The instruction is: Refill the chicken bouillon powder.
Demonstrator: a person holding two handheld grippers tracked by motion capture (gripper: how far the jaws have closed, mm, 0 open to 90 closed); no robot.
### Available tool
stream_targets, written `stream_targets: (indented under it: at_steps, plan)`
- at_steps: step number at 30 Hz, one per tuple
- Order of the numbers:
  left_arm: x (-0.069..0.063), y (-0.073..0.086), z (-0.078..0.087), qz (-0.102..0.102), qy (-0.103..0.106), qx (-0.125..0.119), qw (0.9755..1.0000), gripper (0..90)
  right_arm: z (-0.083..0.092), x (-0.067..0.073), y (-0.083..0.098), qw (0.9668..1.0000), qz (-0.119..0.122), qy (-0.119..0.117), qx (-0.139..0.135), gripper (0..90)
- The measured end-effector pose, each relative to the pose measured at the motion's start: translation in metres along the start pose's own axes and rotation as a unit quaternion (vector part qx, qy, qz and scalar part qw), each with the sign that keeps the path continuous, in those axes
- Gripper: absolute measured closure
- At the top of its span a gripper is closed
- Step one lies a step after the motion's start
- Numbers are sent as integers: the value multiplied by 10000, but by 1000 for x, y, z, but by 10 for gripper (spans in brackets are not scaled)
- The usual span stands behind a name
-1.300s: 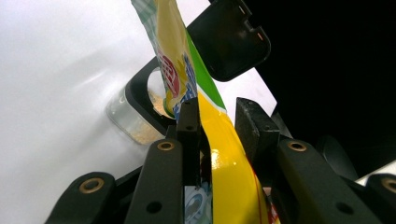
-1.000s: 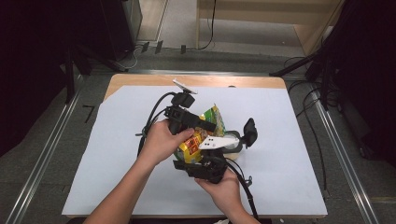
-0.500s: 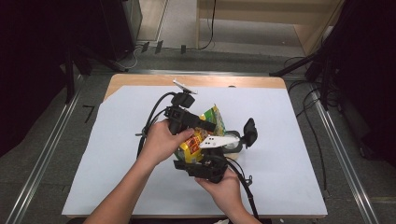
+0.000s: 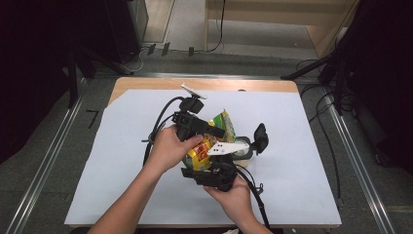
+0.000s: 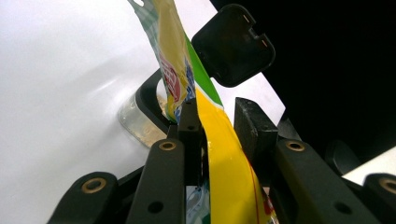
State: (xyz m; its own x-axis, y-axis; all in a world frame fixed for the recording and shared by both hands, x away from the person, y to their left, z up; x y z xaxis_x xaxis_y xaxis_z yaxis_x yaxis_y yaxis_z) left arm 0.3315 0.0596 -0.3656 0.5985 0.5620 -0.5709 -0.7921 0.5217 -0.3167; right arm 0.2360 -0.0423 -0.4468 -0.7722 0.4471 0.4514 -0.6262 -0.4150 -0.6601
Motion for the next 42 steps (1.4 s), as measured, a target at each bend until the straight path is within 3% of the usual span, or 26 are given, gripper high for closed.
stream_targets:
  at_steps: [9, 34, 42]
  plan:
    - [-1, -2, -3, 3, 42, 8, 10000, 735, 3, -2, 1, 10000, 15, 94, 21, 667]
    - [-2, -1, -3, -9, -19, 40, 10000, 732, 1, -2, 3, 10000, -77, -16, -3, 672]
    - [1, -1, 2, 60, 164, 20, 9998, 721, 4, 0, 0, 9999, -110, -115, -14, 675]
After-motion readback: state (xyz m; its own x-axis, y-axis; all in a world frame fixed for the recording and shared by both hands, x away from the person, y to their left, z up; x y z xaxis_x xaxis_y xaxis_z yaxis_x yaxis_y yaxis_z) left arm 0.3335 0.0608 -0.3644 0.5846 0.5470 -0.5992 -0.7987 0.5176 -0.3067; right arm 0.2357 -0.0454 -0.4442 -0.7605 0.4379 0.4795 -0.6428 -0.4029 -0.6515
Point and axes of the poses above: each handheld gripper's, and its own axes: z roughly backward along the jaws, y roughly out of its underside, x roughly to its left, the point moved 2 cm from there along -z, roughly forward along the jaws, and after that the axes turned 14 degrees about x, right-handed, at the moved point
